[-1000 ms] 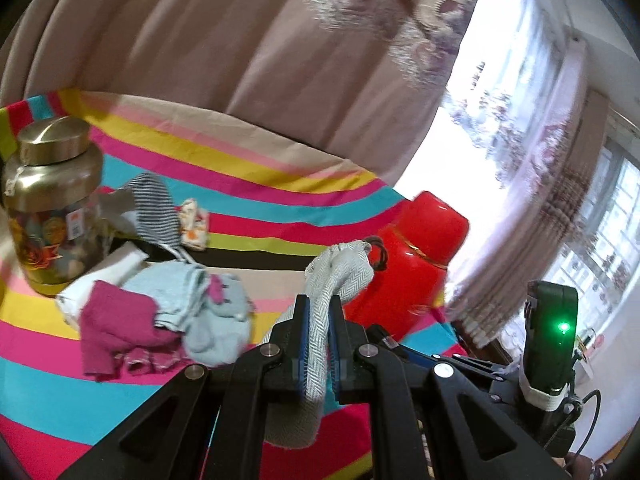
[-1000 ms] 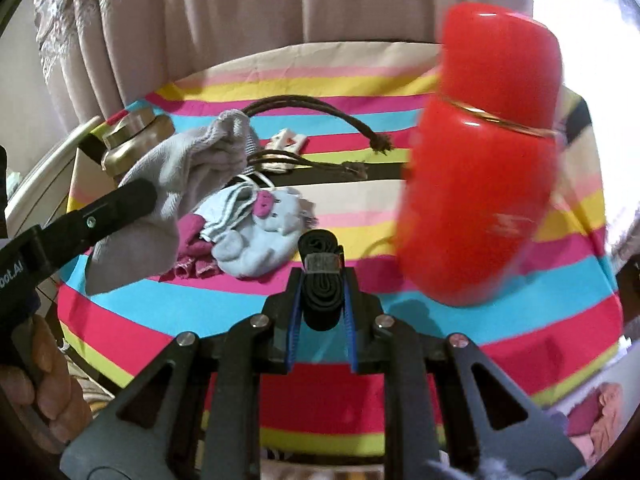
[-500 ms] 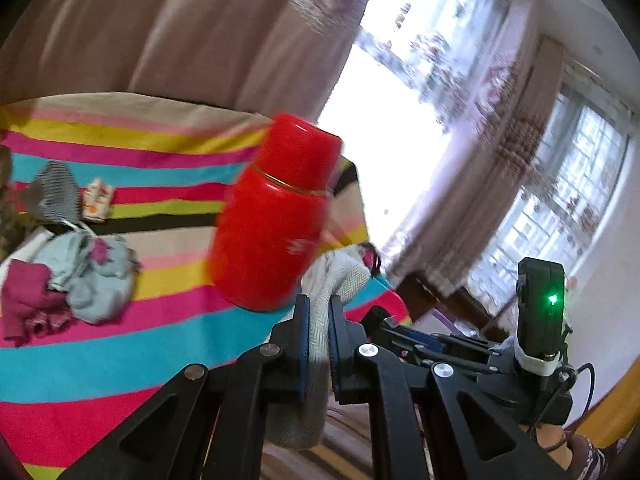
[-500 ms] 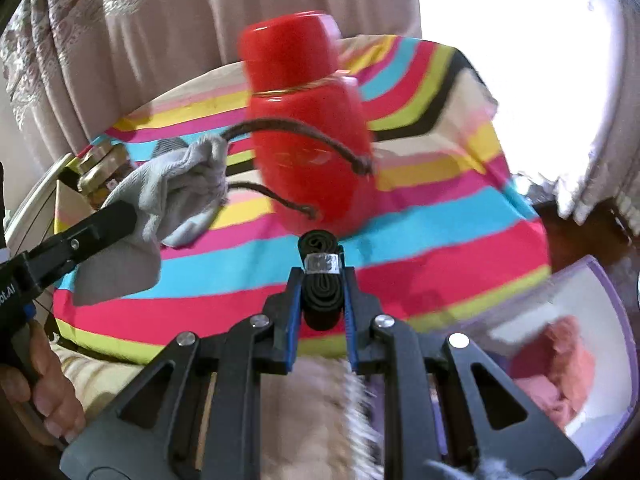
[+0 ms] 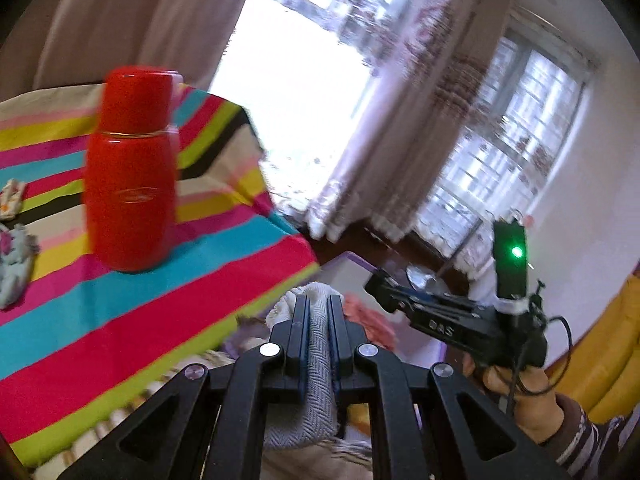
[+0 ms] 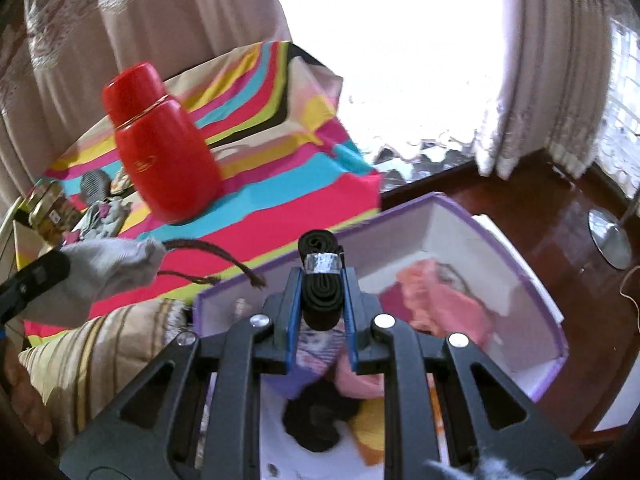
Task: Organize soft objects
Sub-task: 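Carry the grey cloth and black item to the white box and release them, then move both tools back over the remaining clothes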
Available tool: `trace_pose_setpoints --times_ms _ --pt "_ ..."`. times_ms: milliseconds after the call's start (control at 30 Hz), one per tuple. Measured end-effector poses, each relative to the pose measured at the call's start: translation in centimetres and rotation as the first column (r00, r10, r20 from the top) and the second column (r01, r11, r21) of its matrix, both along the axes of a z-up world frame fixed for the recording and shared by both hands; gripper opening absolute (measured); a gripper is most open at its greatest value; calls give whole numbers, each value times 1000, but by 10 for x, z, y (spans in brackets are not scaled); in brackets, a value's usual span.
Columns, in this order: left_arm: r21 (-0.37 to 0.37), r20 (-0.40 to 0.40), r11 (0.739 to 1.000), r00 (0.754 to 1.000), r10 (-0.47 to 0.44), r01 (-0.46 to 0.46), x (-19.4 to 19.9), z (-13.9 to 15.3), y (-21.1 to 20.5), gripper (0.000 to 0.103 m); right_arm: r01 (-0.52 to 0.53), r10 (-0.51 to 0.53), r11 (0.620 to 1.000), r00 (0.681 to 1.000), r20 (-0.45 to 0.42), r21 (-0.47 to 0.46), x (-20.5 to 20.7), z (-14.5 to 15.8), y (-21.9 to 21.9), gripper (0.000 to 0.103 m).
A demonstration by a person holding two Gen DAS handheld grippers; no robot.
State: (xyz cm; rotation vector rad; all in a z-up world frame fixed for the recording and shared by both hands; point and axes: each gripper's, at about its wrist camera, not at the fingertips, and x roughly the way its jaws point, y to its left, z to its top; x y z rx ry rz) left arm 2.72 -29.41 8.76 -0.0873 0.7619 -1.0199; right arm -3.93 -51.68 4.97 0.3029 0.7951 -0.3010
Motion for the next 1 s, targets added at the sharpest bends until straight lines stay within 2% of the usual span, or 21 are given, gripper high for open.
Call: trace_pose_setpoints --times_ms 133,233,300,333,367,400,467,533,633,767,1000 --pt "2 -22 996 996 -85 85 -15 -2 -18 9 29 -29 1000 1000 5 -8 -11 3 -10 22" --pt "-12 -67 988 986 -154 153 -21 -5 -26 13 47 -47 998 999 9 -31 -16 8 -14 22" --pt "-9 -85 981 978 -192 192 -23 -8 -33 28 56 -56 998 998 3 -41 -18 10 -16 23" --pt "0 -79 983 980 -185 186 -23 -8 -35 51 59 -60 997 998 -2 -43 -17 10 -17 23" --pt "2 -70 985 983 -171 172 -23 -7 -34 69 65 -66 997 998 -7 -44 -16 9 -18 27" --pt "-7 -64 987 985 -159 159 -23 -5 -30 72 70 -70 997 998 -7 -41 -16 9 -19 31" --pt "-21 -70 988 986 -152 151 -20 -4 -27 72 68 -68 997 998 -3 -38 -15 8 -19 59" --pt "-23 -76 991 988 -132 131 -16 -5 -24 72 59 -59 997 998 0 -43 -14 8 -15 67" --pt "-25 -95 994 990 -107 105 -12 -7 -20 72 31 -31 998 999 -8 -50 -11 7 -9 67" --pt "-11 -73 999 996 -48 47 -5 -5 -11 72 -13 12 999 1000 -11 -46 -6 6 2 67" --pt "33 -60 992 990 126 -124 26 -4 26 72 -137 137 990 991 -3 -40 7 6 38 67"
